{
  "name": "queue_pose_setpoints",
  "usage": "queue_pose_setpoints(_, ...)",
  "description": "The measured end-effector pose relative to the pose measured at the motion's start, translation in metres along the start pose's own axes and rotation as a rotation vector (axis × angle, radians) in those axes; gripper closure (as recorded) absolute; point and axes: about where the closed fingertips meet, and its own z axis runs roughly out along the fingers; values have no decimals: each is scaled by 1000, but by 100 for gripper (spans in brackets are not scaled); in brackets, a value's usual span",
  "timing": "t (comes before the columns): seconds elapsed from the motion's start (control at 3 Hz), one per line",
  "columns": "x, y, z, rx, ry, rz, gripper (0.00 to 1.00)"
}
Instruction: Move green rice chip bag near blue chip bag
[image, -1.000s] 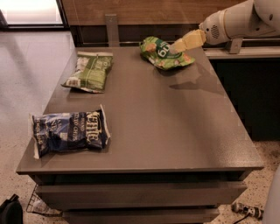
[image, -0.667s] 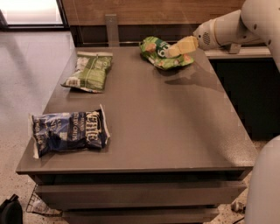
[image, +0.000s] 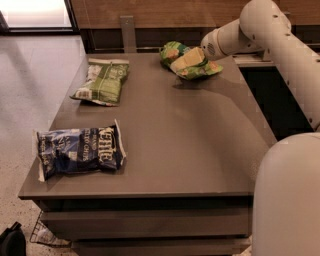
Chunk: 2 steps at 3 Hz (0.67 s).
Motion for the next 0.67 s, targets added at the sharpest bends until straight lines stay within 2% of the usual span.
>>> queue_pose_setpoints(0.67,2,6,31,68,57,-34,0)
